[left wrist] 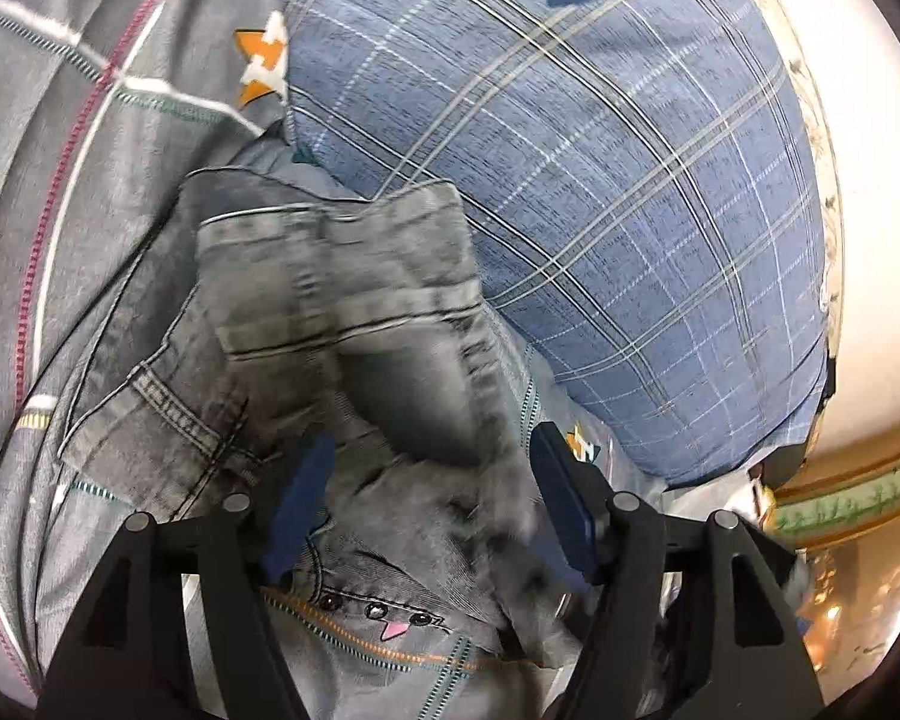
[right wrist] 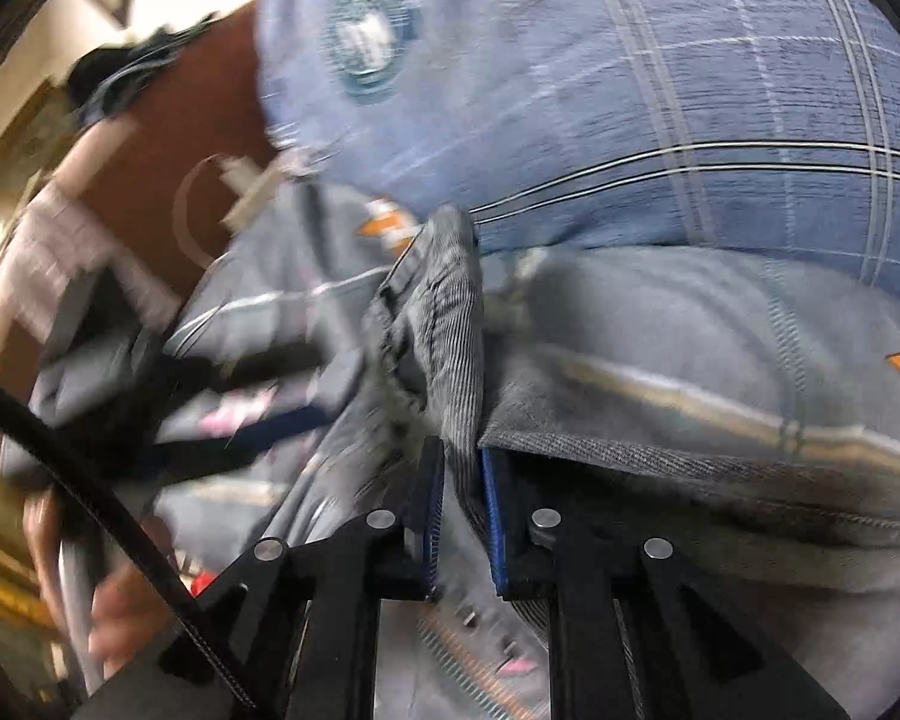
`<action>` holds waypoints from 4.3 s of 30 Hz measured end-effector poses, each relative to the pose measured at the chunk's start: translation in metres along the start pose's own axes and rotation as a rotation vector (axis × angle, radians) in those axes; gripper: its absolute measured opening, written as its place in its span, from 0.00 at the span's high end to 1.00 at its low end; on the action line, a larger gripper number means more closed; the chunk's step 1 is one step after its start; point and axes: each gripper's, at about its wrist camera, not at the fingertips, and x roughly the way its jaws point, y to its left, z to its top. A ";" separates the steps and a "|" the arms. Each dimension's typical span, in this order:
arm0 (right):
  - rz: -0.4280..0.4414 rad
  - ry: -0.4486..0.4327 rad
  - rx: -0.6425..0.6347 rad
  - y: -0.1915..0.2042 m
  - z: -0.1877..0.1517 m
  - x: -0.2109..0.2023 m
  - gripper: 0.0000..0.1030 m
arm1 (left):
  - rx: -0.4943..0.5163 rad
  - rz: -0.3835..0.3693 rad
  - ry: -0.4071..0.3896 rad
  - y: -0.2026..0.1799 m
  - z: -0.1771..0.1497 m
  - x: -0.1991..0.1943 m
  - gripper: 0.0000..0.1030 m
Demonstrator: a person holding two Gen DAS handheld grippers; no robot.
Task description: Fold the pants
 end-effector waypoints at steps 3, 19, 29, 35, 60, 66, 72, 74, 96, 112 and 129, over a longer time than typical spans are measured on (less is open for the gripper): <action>-0.011 0.033 -0.021 0.003 -0.019 0.008 0.90 | 0.045 0.027 0.016 -0.006 -0.005 0.012 0.35; -0.017 0.065 -0.038 0.018 -0.031 0.034 0.90 | 0.189 0.256 -0.026 -0.014 -0.008 0.037 0.95; -0.087 -0.045 -0.064 0.047 -0.037 0.013 0.91 | -0.234 -0.070 -0.187 0.074 -0.048 -0.041 0.95; -0.108 0.096 -0.005 0.037 -0.069 0.048 0.81 | -0.326 0.059 -0.060 0.120 -0.072 -0.012 0.91; -0.290 -0.358 0.555 -0.140 -0.099 -0.241 0.40 | -0.042 0.279 -0.247 0.065 -0.059 -0.021 0.45; -0.375 -0.405 0.682 -0.192 -0.119 -0.293 0.36 | 0.264 0.415 -0.401 0.007 -0.082 -0.036 0.42; -0.342 -0.406 0.740 -0.217 -0.120 -0.308 0.36 | 0.385 0.356 -0.438 -0.027 -0.097 -0.054 0.34; -0.317 -0.384 0.743 -0.227 -0.106 -0.306 0.36 | 0.404 0.293 -0.440 -0.047 -0.104 -0.055 0.26; -0.251 -0.319 0.961 -0.297 -0.161 -0.323 0.36 | 1.304 0.059 0.053 -0.262 -0.348 0.173 0.22; -0.073 -0.295 1.028 -0.316 -0.175 -0.307 0.36 | 1.209 0.059 0.115 -0.262 -0.328 0.189 0.89; 0.000 -0.293 0.778 -0.249 -0.126 -0.273 0.87 | 0.923 -0.158 0.117 -0.249 -0.285 0.131 0.89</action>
